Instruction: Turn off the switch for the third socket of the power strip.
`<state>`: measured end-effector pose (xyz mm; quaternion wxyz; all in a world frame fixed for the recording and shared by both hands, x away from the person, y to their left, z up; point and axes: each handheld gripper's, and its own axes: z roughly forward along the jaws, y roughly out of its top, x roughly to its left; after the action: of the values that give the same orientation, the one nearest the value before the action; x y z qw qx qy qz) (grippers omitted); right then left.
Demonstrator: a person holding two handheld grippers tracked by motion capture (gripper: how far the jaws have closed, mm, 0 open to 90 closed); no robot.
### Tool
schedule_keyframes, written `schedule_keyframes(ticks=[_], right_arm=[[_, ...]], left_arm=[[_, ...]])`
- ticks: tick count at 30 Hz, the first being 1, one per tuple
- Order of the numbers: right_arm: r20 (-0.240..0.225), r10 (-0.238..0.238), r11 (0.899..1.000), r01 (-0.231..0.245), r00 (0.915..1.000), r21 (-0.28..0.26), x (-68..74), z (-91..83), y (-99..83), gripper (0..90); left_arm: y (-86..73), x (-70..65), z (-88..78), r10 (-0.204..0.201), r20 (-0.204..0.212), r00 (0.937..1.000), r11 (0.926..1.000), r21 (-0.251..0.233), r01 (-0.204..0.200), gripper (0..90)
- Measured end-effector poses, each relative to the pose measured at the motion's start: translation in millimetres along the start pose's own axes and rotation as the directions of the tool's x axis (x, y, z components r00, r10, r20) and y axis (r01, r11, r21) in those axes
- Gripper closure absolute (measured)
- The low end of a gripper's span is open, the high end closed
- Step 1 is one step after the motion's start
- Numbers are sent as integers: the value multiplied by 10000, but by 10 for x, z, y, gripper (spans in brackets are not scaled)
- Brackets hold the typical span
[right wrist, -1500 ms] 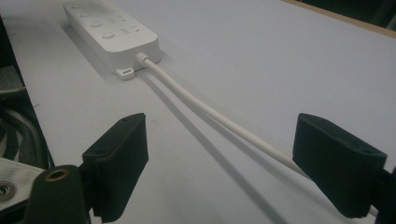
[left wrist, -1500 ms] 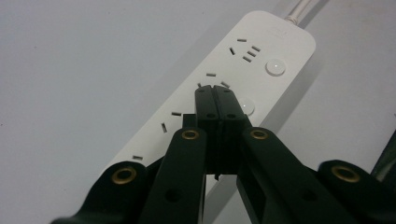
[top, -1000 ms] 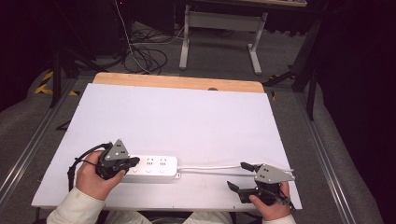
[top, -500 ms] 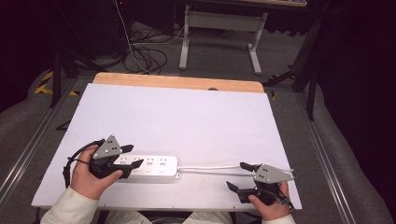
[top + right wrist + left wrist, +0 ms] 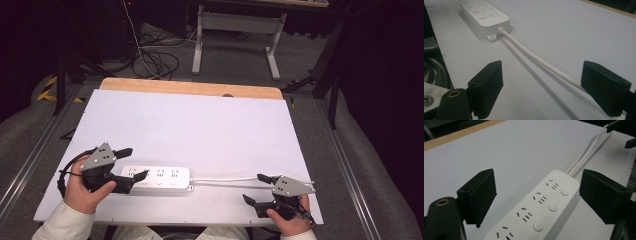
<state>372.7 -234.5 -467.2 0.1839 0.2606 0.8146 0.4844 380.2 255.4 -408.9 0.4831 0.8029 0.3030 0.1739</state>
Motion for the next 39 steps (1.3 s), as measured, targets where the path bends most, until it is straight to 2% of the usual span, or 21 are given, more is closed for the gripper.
schedule_keyframes(ticks=[3,6,9,15,20,24,26,34,37,39], right_arm=[[-6,-1,10000,1,10000,-2,1,0,1,181],[-3,5,10000,-5,10000,-12,0,-1,-1,180],[-7,-3,10000,3,10000,-4,8,2,5,179],[4,0,10000,0,10000,18,5,1,2,178],[-3,-10,10000,10,10000,24,5,0,1,177],[7,-12,10000,12,10000,20,1,-1,-1,175],[2,-7,10000,7,10000,38,2,0,-2,175],[-6,14,10000,-14,10000,50,-4,2,-10,174],[15,15,10000,-15,10000,73,-7,3,-13,173],[19,26,10000,-26,10000,84,-8,3,-14,172]], left_arm=[[-54,35,-46,157,-51,9999,9998,-74,-157,129],[-119,71,-80,294,90,9995,9995,-74,-293,124],[-181,88,-108,294,248,9993,9996,-11,-294,113],[-281,109,-158,478,270,9985,9989,-30,-477,100],[-372,140,-198,358,419,9985,9993,-127,-353,100],[-467,166,-219,442,361,9984,9989,-142,-437,100],[-519,172,-220,303,391,9988,9995,-109,-299,92],[-682,226,-236,180,320,9993,9997,-159,-175,78],[-742,246,-242,96,331,9994,9999,-36,-95,77],[-776,254,-246,313,249,9992,9995,67,-315,76]])
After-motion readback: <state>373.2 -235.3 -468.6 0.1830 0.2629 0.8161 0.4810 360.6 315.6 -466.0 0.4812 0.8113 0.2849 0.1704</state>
